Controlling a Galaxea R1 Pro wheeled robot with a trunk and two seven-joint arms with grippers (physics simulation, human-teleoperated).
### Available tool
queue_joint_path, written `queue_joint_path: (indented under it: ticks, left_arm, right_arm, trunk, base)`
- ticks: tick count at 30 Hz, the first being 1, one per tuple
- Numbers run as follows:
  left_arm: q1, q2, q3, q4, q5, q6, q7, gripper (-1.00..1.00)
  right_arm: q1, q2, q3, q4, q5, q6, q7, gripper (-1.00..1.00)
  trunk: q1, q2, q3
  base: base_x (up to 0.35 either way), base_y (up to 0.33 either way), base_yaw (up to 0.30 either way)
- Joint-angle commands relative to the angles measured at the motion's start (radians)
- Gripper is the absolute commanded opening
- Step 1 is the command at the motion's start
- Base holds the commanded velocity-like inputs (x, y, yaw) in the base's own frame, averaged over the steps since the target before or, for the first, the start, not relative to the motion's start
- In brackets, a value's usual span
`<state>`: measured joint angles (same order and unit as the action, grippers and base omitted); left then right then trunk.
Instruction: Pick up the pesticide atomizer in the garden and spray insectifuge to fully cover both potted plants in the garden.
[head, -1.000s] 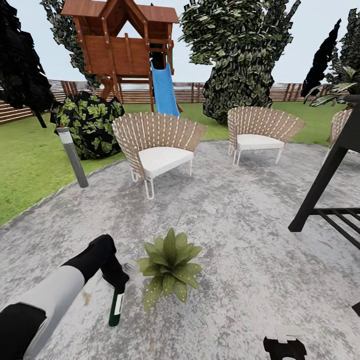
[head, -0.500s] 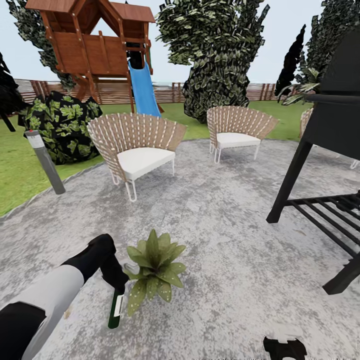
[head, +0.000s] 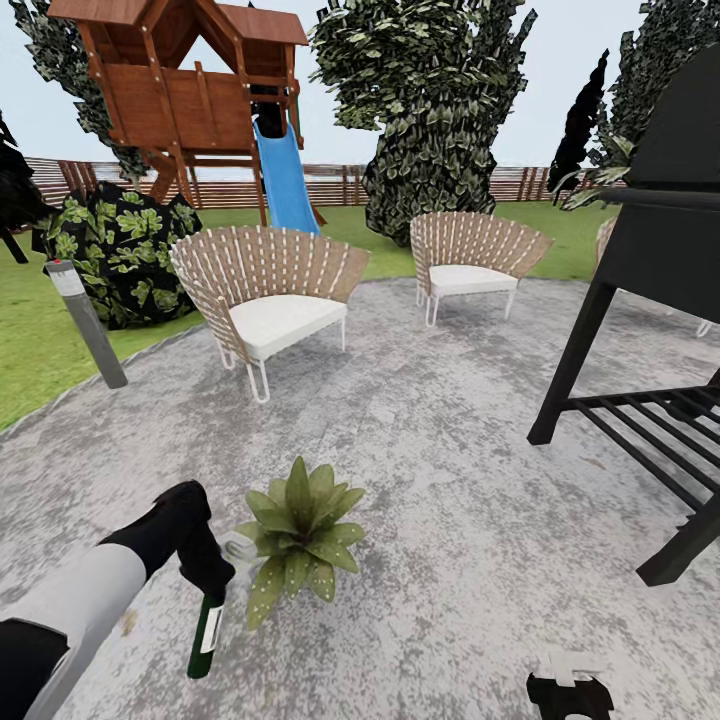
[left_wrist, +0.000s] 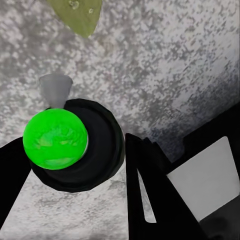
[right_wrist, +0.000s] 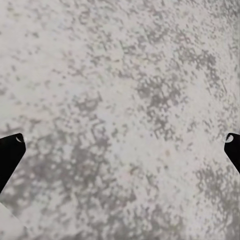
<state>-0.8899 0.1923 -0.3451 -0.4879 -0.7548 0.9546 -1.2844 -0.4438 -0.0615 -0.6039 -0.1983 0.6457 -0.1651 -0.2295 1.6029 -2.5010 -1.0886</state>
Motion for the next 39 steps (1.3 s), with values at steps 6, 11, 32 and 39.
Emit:
queue_joint_path:
  ticks: [6, 11, 32, 39]
  left_arm:
    - [-0.006, 0.017, 0.001, -0.008, -0.008, 0.010, -0.010, -1.00]
    - [0.004, 0.017, 0.000, -0.008, -0.008, 0.010, -0.010, -1.00]
    - [0.010, 0.026, -0.002, -0.008, -0.008, -0.004, 0.139, -1.00]
    - [0.033, 0.033, 0.003, -0.009, -0.006, -0.009, 0.181, -1.00]
  right_arm:
    - [-0.001, -0.003, -0.007, 0.003, 0.011, -0.005, -0.002, 1.00]
    - [-0.001, -0.001, -0.008, 0.002, 0.010, -0.005, -0.002, 1.00]
    - [-0.001, 0.000, -0.010, 0.000, 0.008, -0.005, -0.002, 1.00]
    - [-0.001, 0.001, -0.008, 0.000, 0.008, -0.005, -0.002, 1.00]
  trunk:
    - [0.000, 0.000, -0.001]
    - [0.000, 0.000, -0.001]
    - [0.000, 0.000, -0.001]
    - [0.000, 0.000, -0.001]
  base:
    - [0.000, 0.098, 0.000]
    - [-0.001, 0.296, 0.000]
    - [0.017, 0.148, -0.176]
    - [0.000, 0.023, -0.002]
